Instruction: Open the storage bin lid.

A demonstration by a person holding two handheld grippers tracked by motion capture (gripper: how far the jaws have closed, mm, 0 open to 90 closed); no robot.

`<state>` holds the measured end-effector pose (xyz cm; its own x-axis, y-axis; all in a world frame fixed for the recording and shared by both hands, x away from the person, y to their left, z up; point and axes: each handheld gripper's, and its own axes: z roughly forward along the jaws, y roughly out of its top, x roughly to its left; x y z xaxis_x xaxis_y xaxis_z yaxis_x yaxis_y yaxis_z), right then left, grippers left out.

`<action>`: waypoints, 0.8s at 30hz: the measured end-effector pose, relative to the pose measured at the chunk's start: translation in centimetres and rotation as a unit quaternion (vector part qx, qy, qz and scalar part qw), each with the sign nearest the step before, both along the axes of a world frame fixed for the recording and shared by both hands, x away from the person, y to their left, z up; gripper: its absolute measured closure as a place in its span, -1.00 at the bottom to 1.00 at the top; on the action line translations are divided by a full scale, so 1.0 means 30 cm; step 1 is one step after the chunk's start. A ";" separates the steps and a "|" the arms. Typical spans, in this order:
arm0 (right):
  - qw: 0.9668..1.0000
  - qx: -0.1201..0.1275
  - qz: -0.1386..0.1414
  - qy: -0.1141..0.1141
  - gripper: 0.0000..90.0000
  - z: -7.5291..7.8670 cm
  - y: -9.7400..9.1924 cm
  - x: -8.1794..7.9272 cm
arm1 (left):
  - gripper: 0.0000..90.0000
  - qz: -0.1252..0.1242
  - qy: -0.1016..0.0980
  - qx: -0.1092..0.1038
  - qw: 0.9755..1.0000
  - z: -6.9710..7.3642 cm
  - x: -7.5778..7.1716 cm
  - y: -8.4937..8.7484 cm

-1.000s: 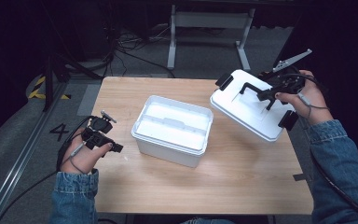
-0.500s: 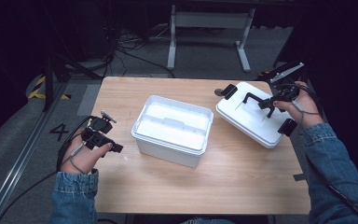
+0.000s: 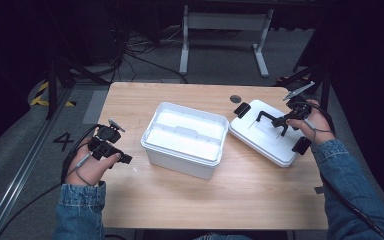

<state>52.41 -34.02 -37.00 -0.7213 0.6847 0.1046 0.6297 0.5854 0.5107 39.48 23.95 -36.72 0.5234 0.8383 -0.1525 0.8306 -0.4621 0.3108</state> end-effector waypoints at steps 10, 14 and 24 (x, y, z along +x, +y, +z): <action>1.000 0.008 -0.001 0.013 0.87 -0.070 -0.003 0.002 | 0.06 0.002 0.002 -0.001 1.000 -0.003 0.000 -0.001; 1.000 0.012 -0.002 0.014 0.87 -0.087 -0.005 0.003 | 0.06 -0.001 0.003 0.001 1.000 -0.004 0.001 -0.002; 1.000 0.017 -0.004 0.025 0.87 -0.126 -0.014 0.006 | 0.06 0.000 0.004 0.001 1.000 -0.004 0.001 -0.001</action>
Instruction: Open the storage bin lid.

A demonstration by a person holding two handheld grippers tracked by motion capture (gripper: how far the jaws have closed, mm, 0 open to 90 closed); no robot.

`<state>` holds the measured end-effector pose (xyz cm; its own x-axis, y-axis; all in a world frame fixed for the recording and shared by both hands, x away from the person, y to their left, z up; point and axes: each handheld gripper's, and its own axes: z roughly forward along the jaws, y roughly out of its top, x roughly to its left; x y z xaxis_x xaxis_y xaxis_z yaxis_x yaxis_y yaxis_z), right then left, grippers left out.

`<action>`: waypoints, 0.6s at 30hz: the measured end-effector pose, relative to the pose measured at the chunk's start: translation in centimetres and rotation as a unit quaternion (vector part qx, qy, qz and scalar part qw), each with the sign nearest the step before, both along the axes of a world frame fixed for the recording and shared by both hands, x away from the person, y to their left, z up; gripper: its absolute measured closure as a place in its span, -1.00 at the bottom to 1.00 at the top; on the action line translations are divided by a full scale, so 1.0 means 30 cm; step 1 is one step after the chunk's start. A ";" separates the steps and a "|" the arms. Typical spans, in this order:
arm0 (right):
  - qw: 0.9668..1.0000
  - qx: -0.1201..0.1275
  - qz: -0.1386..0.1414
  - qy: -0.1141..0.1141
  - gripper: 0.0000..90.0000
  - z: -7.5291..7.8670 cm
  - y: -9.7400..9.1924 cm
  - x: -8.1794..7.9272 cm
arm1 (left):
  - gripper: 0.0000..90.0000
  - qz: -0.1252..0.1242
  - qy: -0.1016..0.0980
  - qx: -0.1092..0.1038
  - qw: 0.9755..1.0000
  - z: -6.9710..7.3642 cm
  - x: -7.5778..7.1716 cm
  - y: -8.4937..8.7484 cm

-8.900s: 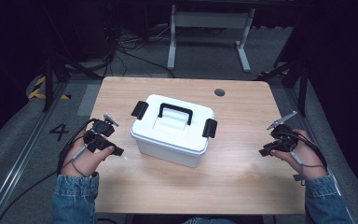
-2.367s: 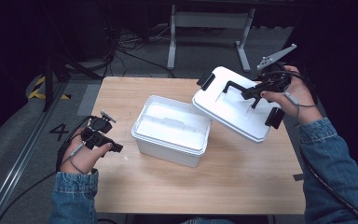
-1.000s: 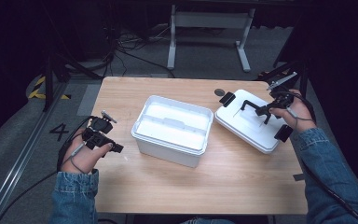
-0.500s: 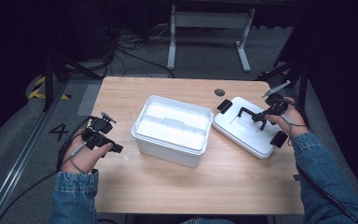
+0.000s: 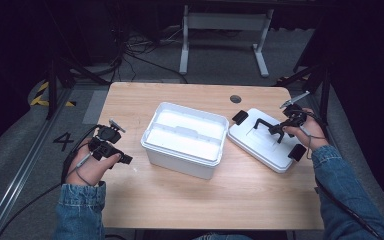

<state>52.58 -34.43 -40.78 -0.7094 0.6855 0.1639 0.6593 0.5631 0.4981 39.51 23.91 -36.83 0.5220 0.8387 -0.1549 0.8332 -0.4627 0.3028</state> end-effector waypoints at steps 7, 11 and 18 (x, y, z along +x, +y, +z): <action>1.000 0.005 -0.002 0.005 0.87 -0.020 -0.007 0.001 | 0.05 -0.003 0.003 0.004 1.000 -0.005 0.003 -0.005; 1.000 0.016 -0.012 0.009 0.79 -0.034 -0.017 0.001 | 0.05 0.002 0.006 0.003 1.000 -0.007 0.002 -0.009; 0.999 0.029 -0.031 -0.020 0.31 -0.026 -0.033 0.002 | 0.05 0.001 0.003 0.003 1.000 -0.007 0.004 -0.004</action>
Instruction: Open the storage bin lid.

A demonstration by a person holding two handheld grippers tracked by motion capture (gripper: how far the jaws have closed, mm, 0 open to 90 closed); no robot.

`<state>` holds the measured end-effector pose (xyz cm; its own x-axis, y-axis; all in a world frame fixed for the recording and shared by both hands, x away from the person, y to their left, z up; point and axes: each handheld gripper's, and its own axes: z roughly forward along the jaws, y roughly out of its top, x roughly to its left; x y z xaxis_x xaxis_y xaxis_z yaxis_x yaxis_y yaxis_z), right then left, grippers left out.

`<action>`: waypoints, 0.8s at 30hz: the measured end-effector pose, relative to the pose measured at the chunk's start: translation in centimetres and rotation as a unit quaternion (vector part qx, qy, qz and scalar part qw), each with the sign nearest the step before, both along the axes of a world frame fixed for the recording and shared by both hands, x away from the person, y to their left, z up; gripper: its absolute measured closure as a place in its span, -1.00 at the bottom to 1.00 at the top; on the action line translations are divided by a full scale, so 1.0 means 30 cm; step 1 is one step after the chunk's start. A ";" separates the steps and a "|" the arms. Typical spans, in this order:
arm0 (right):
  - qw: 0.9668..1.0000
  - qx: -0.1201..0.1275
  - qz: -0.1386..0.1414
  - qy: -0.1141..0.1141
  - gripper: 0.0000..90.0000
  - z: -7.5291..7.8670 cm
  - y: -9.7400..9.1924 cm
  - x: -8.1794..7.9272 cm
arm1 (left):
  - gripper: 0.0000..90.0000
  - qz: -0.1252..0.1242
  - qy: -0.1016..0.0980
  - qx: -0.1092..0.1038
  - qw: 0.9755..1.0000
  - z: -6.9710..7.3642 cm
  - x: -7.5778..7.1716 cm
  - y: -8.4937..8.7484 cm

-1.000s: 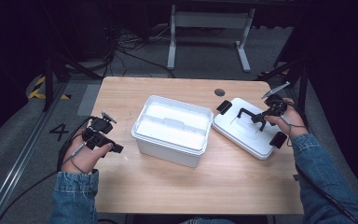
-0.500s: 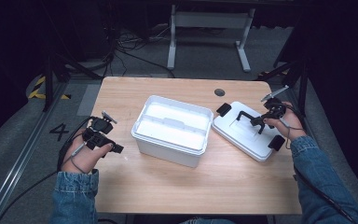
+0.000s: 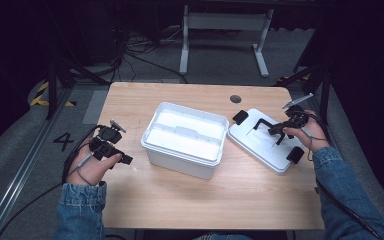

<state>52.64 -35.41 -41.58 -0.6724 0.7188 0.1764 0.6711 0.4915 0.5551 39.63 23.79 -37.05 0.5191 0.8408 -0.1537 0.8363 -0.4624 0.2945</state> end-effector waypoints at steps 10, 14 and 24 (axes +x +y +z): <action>0.999 0.009 -0.009 -0.033 0.14 0.056 0.001 -0.022 | 0.05 -0.002 0.004 0.001 1.000 -0.002 0.006 -0.006; 0.999 0.004 0.006 -0.046 0.14 0.104 0.023 -0.058 | 0.05 -0.002 0.003 0.002 1.000 -0.004 0.003 -0.007; 0.997 0.023 0.046 -0.065 0.15 0.201 0.111 -0.178 | 0.05 0.000 -0.003 -0.001 1.000 0.004 -0.014 0.001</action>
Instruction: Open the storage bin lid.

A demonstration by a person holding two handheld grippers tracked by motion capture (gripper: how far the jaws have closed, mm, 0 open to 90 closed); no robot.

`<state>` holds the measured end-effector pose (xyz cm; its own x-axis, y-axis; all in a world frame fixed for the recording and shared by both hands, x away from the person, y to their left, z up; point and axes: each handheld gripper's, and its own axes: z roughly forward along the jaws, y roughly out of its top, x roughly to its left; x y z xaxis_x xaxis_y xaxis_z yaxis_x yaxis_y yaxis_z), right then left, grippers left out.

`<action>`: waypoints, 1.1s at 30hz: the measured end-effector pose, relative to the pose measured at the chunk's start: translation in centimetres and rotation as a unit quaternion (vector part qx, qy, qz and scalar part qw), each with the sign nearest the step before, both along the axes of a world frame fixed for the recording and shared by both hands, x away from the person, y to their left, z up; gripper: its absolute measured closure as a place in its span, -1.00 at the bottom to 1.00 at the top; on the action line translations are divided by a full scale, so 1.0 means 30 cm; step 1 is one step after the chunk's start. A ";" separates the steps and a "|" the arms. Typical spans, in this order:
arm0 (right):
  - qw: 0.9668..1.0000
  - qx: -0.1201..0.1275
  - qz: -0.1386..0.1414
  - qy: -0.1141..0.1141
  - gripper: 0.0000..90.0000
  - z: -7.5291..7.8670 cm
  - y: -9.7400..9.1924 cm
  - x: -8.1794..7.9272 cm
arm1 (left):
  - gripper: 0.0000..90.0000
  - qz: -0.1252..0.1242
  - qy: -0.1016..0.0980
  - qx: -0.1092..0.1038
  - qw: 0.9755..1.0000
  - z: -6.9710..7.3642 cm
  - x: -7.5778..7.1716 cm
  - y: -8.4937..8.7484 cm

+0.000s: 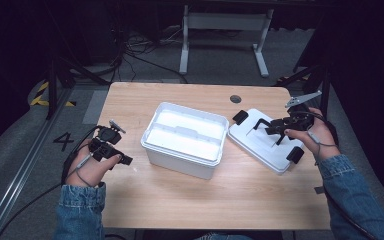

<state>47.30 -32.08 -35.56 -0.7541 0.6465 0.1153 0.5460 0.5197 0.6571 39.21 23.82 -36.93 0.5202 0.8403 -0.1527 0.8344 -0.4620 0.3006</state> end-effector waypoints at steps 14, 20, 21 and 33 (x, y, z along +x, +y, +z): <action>0.999 0.001 0.037 0.011 0.16 0.057 0.102 -0.166 | 0.05 0.002 -0.001 -0.003 1.000 0.005 -0.008 0.006; 0.999 0.013 0.046 0.008 0.15 0.047 0.126 -0.224 | 0.04 0.001 -0.001 -0.002 1.000 0.005 -0.006 0.004; 0.999 0.013 0.047 0.006 0.15 0.044 0.129 -0.232 | 0.04 0.000 0.000 -0.002 1.000 0.005 -0.006 0.004; 0.998 0.027 0.056 0.005 0.14 -0.002 0.154 -0.307 | 0.04 0.000 0.004 -0.004 1.000 0.001 -0.004 0.005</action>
<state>38.08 -27.45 -35.62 -0.8200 0.5506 0.1562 0.4932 0.5413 0.6809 39.10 23.97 -36.89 0.5194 0.8387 -0.1635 0.8365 -0.4600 0.2978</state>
